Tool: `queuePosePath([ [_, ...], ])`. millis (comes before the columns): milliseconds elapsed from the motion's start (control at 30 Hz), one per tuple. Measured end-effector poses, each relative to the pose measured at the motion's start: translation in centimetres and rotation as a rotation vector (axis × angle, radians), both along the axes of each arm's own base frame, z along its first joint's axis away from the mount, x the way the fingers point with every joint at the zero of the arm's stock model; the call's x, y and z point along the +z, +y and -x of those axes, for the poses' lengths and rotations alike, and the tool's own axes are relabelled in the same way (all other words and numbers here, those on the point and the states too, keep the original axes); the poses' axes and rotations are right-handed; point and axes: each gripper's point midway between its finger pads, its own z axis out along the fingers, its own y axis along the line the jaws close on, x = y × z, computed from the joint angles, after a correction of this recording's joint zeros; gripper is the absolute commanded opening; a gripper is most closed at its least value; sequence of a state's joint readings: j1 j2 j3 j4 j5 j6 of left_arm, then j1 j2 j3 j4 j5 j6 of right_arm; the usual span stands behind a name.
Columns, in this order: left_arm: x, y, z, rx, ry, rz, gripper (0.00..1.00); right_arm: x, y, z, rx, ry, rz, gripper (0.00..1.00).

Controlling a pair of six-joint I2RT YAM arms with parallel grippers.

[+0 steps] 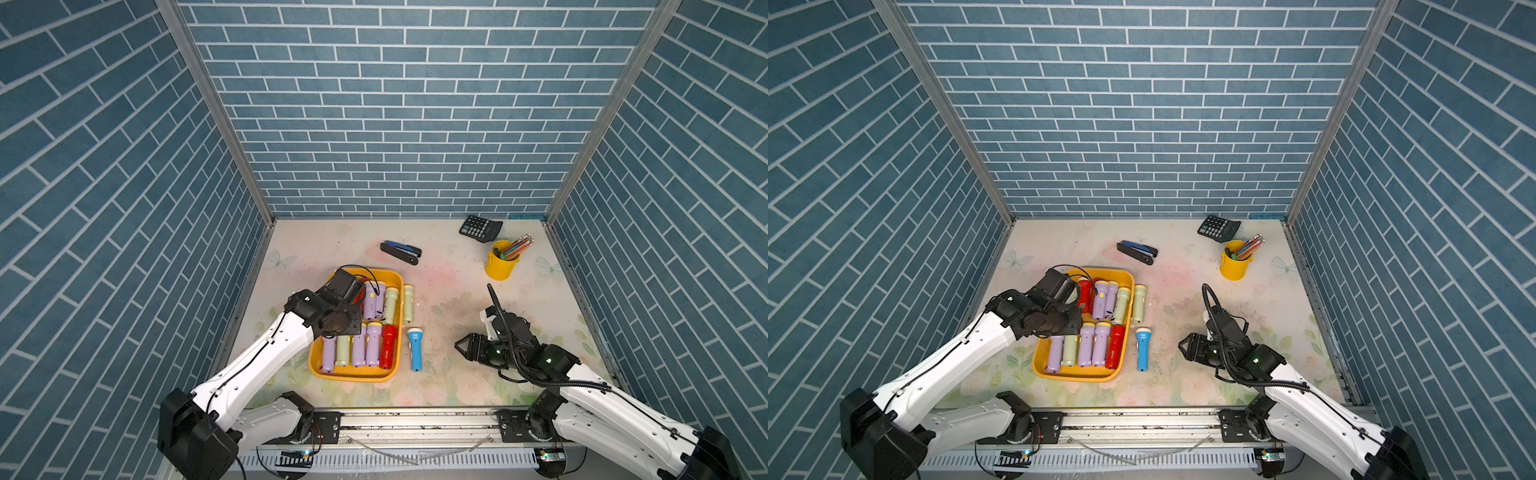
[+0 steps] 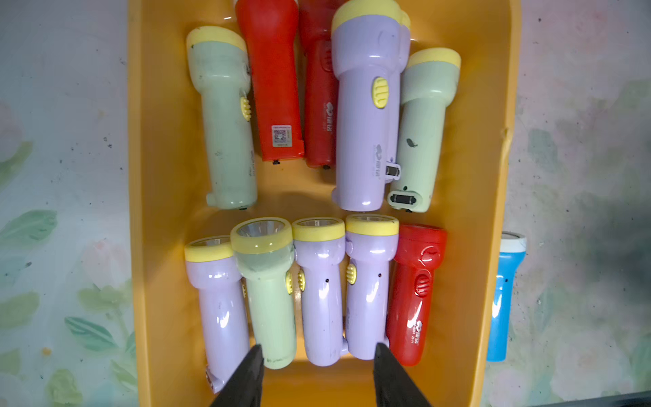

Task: Put the flashlights into the storage boxes
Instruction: Place the flashlight at the storage box, then pick up the flashlight from the center of the board.

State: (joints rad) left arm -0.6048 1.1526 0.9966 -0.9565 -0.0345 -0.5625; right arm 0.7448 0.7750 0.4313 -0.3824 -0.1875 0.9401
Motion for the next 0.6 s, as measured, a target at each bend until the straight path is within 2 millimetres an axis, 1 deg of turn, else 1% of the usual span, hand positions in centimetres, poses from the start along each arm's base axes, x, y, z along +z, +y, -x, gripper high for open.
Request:
queuePosePath([
  [167,-1.0,-2.3,0.8,-0.078,0.027,-0.022,0.50,0.0,0.0,0.0,0.003,-0.002,0.003,0.67],
  [300,-1.4,-4.9,1.1,-0.135,0.033,-0.016,0.50,-0.1,-0.1,0.0,0.002,-0.003,0.007,0.67],
  [433,-1.6,-8.7,1.5,-0.202,0.031,0.013,0.48,-0.1,-0.1,-0.1,-0.001,-0.005,0.008,0.67],
  [600,-3.1,-13.4,2.4,-0.279,0.056,0.037,0.48,-0.1,-0.2,0.0,-0.002,-0.004,0.011,0.67],
])
